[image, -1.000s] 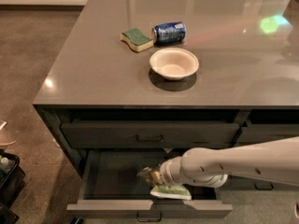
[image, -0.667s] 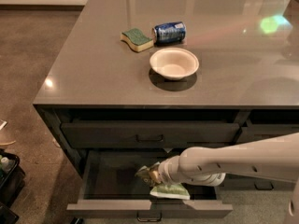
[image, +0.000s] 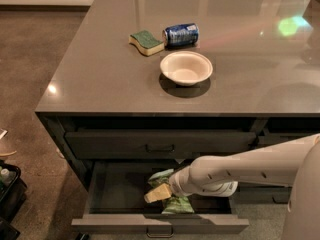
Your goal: Place green jalapeno chip bag into middle drawer
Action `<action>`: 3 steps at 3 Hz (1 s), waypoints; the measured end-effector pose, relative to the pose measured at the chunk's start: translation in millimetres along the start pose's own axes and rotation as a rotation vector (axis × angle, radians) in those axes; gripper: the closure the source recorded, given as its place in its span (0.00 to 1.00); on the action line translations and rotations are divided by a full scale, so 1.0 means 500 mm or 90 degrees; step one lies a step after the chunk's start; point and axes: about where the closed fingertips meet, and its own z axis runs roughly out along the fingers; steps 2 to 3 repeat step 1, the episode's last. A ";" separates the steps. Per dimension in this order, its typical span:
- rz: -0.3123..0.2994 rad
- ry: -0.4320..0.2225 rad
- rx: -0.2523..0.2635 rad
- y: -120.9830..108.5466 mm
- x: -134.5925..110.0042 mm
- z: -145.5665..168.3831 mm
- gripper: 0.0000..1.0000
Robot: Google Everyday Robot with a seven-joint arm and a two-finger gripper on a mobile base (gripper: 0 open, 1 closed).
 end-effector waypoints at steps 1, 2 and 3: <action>0.000 0.000 0.000 0.000 0.000 0.000 0.00; 0.000 0.000 0.000 0.000 0.000 0.000 0.00; 0.000 0.000 0.000 0.000 0.000 0.000 0.00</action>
Offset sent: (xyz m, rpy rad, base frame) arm 0.0000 0.0000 0.0000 0.0000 0.0000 0.0000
